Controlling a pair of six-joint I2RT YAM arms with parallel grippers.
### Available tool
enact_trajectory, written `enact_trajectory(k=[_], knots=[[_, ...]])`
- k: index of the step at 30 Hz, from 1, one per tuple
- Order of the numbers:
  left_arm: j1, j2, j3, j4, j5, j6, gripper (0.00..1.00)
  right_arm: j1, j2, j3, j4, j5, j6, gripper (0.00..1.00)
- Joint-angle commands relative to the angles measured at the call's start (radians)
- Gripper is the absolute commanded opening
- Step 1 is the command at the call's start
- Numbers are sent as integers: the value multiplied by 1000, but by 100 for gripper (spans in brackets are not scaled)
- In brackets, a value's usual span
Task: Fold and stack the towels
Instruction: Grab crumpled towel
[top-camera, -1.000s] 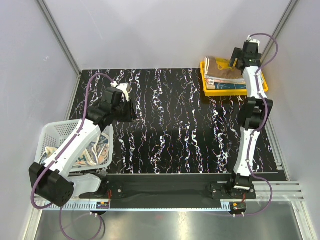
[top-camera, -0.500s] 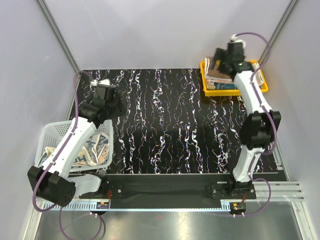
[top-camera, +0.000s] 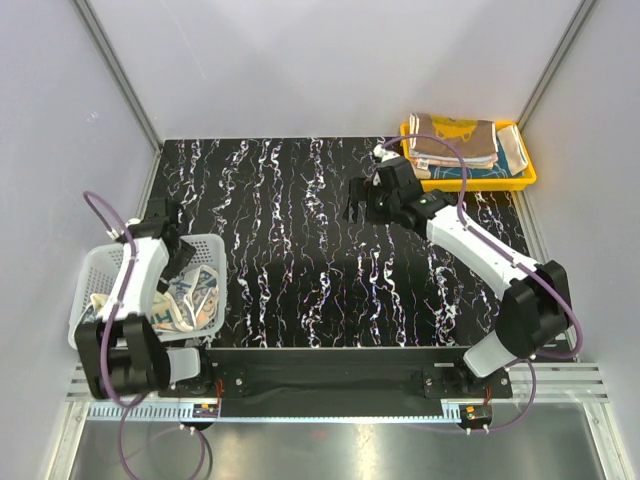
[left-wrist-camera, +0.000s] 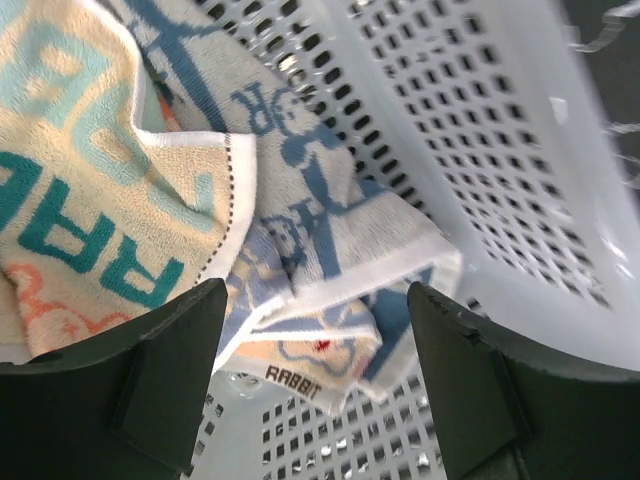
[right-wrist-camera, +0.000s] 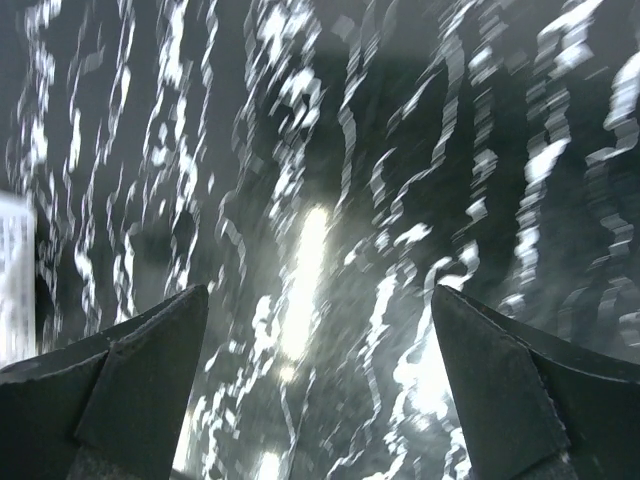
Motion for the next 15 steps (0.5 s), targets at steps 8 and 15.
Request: enact_trajectory(k=[8,15], knots=[[84,299,-7,81,-46,-166,81,74,-86,-70,71,-56,16,100],[116,416,-35,135,-21,-154,59,78,-82,-83,76,-67,23,100]])
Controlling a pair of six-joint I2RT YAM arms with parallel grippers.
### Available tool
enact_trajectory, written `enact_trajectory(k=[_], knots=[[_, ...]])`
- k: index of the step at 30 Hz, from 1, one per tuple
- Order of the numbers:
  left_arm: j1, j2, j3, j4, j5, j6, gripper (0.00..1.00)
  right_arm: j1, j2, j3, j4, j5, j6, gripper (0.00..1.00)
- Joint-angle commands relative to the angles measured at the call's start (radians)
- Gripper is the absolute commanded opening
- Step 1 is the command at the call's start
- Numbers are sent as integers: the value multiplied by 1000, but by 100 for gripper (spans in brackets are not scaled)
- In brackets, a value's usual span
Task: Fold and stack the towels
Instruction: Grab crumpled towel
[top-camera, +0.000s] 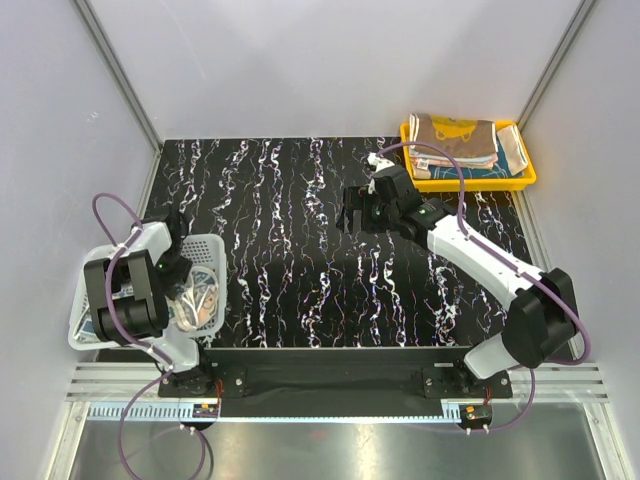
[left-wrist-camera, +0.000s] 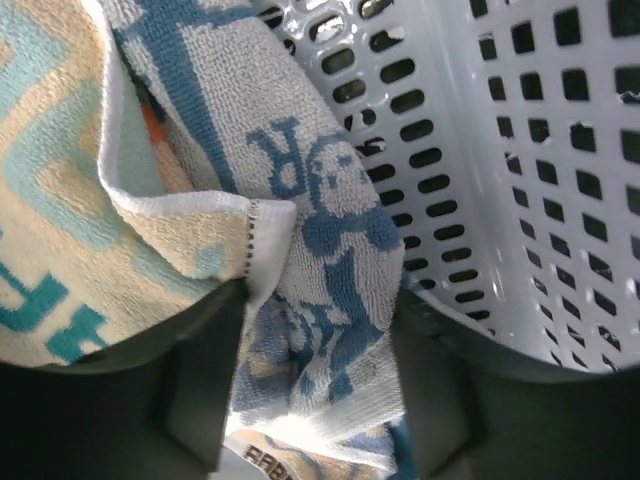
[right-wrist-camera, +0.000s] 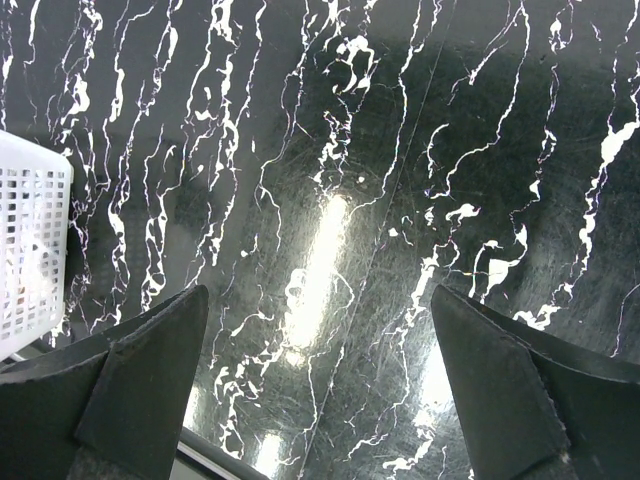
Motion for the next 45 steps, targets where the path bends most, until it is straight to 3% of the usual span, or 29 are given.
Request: enact_trajectory(k=[1,2,4,5,15,22,32,37,39,42,45], knots=[[26,48,-15,55,4,1,49,8,-29,-4,41,-13,7,100],[27,33,-9,53,4,22,29,9,-33,-6,39,-10,6,100],[27,-5,20,44,-10,47,13,8,-40,-7,39,-7,5,100],[29,-59,37,21,-16,70,0,9,-42,-6,37,-5,3,100],[24,-438,278,-65,19,203,0,9,-68,48,-1,24,-10,100],[-37,-484,431,-103,8,225,0,9,-57,83,-16,21,-12,100],[-48,-576,207,-47,156,246,0,16,-39,83,-1,0,2,100],[-48,-425,158,22,200,336,0,17,-8,86,18,4,6,100],[-50,-319,196,61,269,389,3,19,3,90,19,0,8,100],[-48,-280,244,29,262,415,48,17,13,94,19,4,0,100],[-48,-329,221,29,214,409,63,19,20,94,21,3,-4,100]])
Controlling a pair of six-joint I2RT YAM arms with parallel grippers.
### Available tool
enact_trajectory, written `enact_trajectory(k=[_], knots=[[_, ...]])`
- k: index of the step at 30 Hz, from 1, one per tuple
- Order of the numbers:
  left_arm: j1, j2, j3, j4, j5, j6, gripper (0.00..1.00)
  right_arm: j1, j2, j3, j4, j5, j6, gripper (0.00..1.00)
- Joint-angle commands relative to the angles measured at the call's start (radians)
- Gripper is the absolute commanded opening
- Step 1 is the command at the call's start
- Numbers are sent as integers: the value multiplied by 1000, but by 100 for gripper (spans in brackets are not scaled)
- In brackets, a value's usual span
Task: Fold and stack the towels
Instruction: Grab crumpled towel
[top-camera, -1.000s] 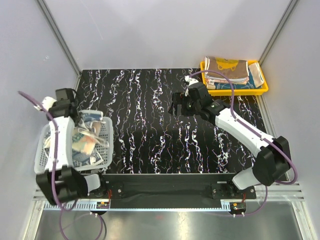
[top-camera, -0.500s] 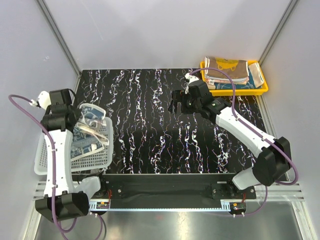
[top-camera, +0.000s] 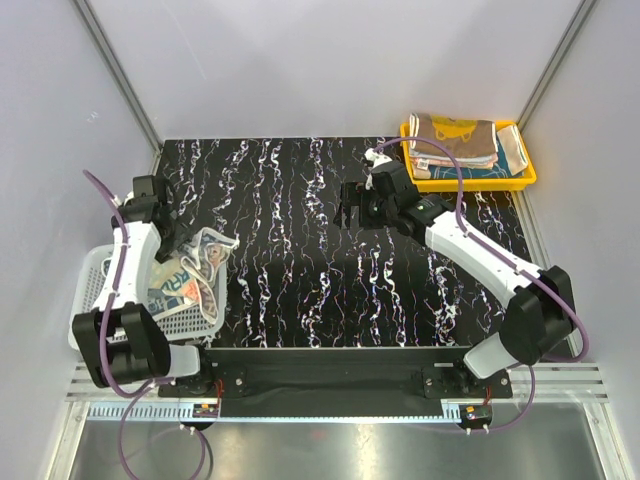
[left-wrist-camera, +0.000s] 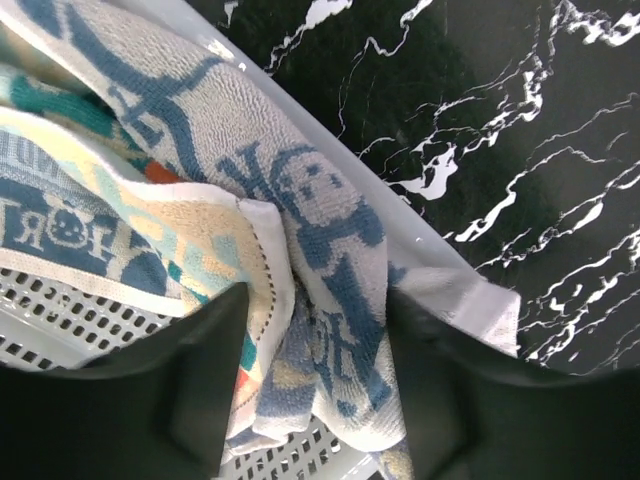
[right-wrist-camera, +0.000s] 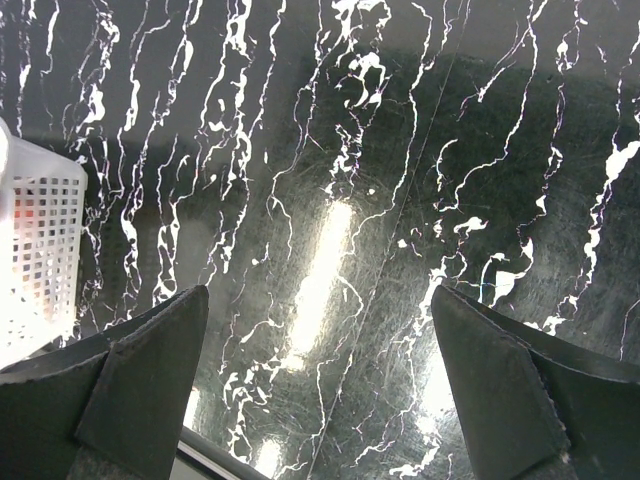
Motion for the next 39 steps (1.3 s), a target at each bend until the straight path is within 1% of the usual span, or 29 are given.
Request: enact_trajectory(k=[1,3,4,5,7,8,11,17,19,24,26,28,29,31,32,33,34,37,39], knots=[[0,-105,37,13,-33,22,69,10,2,46,37,2,-2,100],[0,-126,36,-12,-82,11,69,10,1,46,40,-2,-2,100],[0,-136,31,-41,-99,-18,66,11,1,45,43,-4,-2,100],[3,-152,26,-55,-116,-35,66,11,-3,43,46,-5,-2,100],[3,-171,-4,-70,-128,-72,65,11,-7,43,46,-4,-5,100],[5,-201,-18,-67,-127,-83,63,11,-13,40,46,1,-7,100],[14,-234,-75,-35,-107,-106,62,11,-19,37,48,5,-12,100],[60,-154,-79,46,-64,-87,62,11,-18,23,55,-15,-12,100],[69,-114,-73,75,-55,-87,63,11,-19,17,57,-18,-15,100],[80,-58,-67,140,-19,-69,63,11,-33,8,55,-18,-18,100],[81,-42,-73,147,-15,-67,57,11,-36,8,54,-16,-18,100],[86,-42,-89,155,-1,-69,44,11,-39,8,51,-16,-19,100],[87,-53,-92,152,1,-73,27,11,-44,6,54,-15,-16,100],[87,-73,-93,143,-1,-72,15,11,-49,3,52,-12,-18,100],[87,-90,-87,135,-4,-70,4,11,-52,3,52,-7,-16,100],[89,-99,-78,109,-5,-66,1,13,-52,6,51,-7,-18,100],[89,-105,-48,91,-7,-61,0,11,-52,6,46,-7,-18,100],[89,-152,17,3,-8,-53,0,11,-55,14,39,-12,-18,100],[87,-214,106,-52,-4,-40,0,13,-59,21,37,-10,-16,100]])
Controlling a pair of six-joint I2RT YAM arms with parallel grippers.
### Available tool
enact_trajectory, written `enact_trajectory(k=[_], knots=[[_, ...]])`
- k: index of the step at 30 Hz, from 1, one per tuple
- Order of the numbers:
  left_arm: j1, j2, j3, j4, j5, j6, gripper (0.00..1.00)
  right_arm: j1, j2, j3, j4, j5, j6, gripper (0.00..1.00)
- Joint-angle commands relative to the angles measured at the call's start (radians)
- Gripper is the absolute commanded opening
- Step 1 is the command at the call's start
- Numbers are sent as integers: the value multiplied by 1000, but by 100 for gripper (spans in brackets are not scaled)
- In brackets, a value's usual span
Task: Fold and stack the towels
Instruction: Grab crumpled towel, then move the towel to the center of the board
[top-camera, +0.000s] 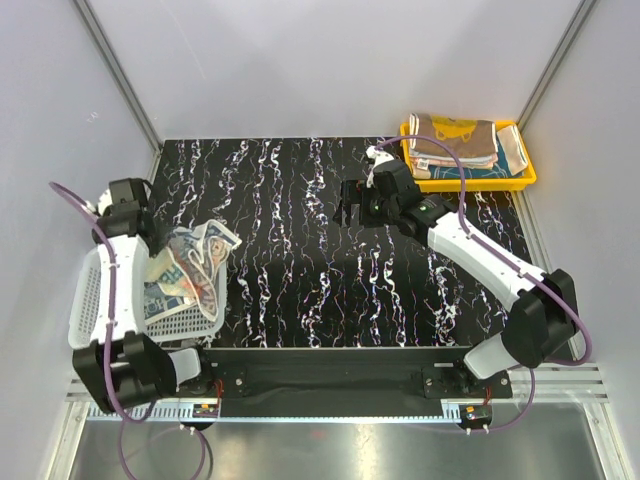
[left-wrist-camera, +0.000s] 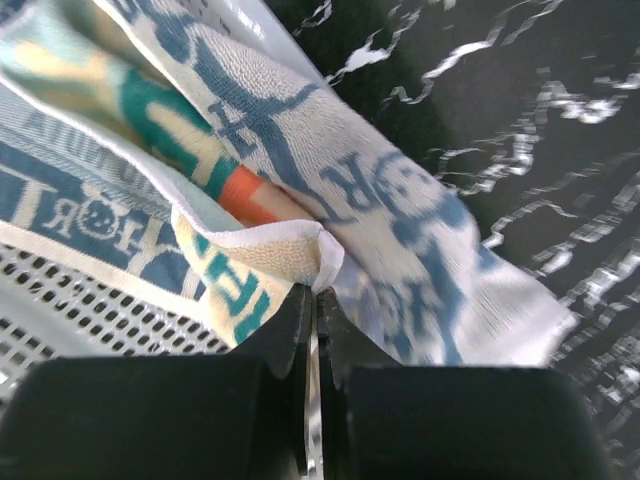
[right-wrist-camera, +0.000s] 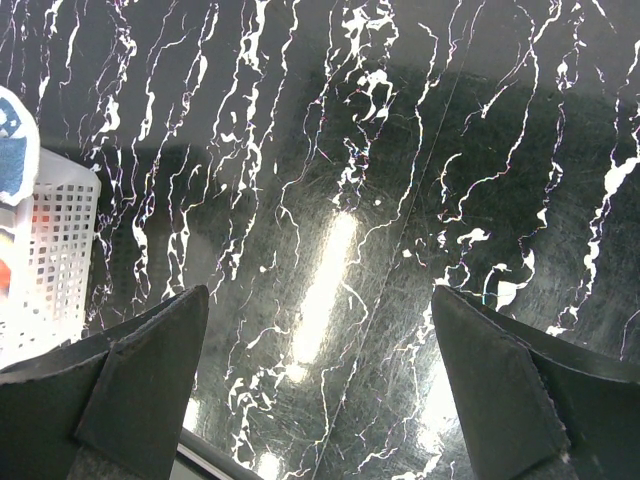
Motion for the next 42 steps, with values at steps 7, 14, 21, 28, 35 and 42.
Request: enact_trajectory(k=[7,14,21,28,35,42], knots=[[-32,-169,529,-170,85,50,0,11,-42,72,1,3,-15,100],[-222,-63,810,-68,235,72,0,13,-33,143,-14,36,-15,100],[-657,107,1098,-6,29,127,0,13,-70,195,-19,56,-15,100],[-808,212,1204,32,-139,116,0,91,-298,58,283,-114,-29,100],[-860,247,1160,75,-209,88,0,303,-285,75,317,113,-138,100],[-883,253,1152,75,-206,87,0,421,-113,143,370,256,-238,100]])
